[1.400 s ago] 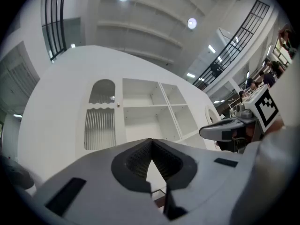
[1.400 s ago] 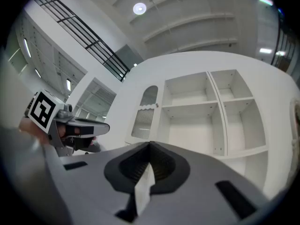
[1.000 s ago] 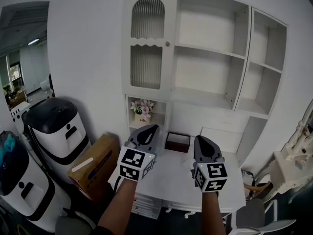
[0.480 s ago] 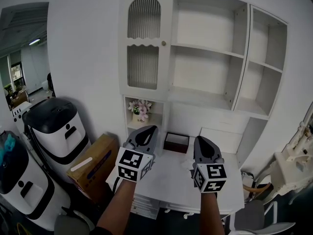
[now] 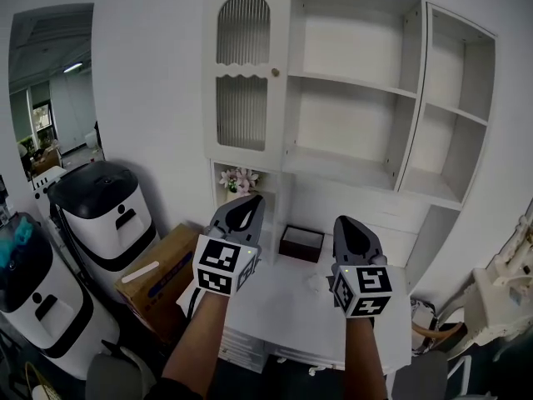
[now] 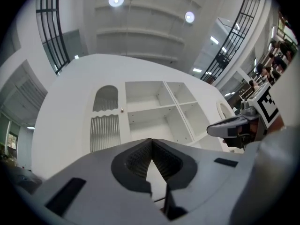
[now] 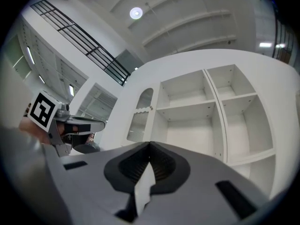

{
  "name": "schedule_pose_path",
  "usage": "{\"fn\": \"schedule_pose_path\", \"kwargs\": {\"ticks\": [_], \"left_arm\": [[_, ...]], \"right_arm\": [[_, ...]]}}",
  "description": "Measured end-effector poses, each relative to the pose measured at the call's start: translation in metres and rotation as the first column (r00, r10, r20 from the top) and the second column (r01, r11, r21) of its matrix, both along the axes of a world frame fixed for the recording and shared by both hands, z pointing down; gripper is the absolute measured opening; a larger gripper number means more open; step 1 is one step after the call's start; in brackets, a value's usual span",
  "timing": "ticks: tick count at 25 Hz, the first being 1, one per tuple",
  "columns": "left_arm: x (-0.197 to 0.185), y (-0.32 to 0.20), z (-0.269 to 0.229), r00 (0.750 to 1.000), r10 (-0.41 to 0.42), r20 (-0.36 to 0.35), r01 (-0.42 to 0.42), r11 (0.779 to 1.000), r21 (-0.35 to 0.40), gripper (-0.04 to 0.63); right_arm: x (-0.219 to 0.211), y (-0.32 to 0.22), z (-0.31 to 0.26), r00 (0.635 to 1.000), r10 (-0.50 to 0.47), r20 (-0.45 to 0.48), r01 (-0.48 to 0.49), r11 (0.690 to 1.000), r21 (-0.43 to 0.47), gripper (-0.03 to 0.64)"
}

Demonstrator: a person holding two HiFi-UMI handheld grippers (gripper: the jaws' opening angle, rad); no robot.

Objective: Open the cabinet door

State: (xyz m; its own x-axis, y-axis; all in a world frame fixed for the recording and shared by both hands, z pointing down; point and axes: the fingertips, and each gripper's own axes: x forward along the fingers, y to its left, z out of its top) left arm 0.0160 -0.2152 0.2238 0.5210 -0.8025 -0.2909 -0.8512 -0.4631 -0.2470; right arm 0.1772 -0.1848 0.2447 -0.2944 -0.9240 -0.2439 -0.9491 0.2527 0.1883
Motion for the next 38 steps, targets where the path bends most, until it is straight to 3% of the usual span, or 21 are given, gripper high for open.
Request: {"fn": "schedule_pose_path", "kwargs": {"ticks": [8,12,23,32,33,34,38], "left_arm": [[-0.009,-0.032,-0.022,1.0,-0.011,-0.024,0.012,0.999,0.041,0.009],[-0.027,-0.067,-0.032,0.999,0.007,-0.048,-0.004,0.998,0.061,0.009],[-0.064,-0.154,-0.093,0.995,0.091,-0.033,-0.085,0.986,0.146,0.009],[-0.038,-0.176,-0.139,0.996,0.087,0.009,-0.087,0.973,0.214,0.012],[-0.034,-0.178,-0.146,0.996,0.083,0.018,-0.085,0.972,0.221,0.07],[-0.03,-0.181,-0.153,0.996,0.082,0.026,-0.086,0.97,0.227,0.172],[-0.021,-0.196,-0.18,0.997,0.064,0.052,-0.075,0.965,0.251,0.183]], "right_arm": [[-0.008,-0.034,-0.023,0.999,-0.012,-0.031,0.013,0.999,0.036,0.02],[-0.028,-0.069,-0.033,0.999,-0.008,-0.04,0.011,0.998,0.059,0.02],[-0.082,-0.148,-0.092,0.997,0.05,-0.064,-0.04,0.989,0.143,0.021],[-0.073,-0.169,-0.122,0.993,0.041,-0.115,-0.021,0.986,0.165,0.021],[-0.071,-0.17,-0.125,0.992,0.039,-0.122,-0.018,0.986,0.165,0.021],[-0.07,-0.171,-0.128,0.991,0.037,-0.129,-0.015,0.986,0.164,0.021],[-0.067,-0.176,-0.136,0.988,0.031,-0.154,-0.005,0.986,0.165,0.021]]}}
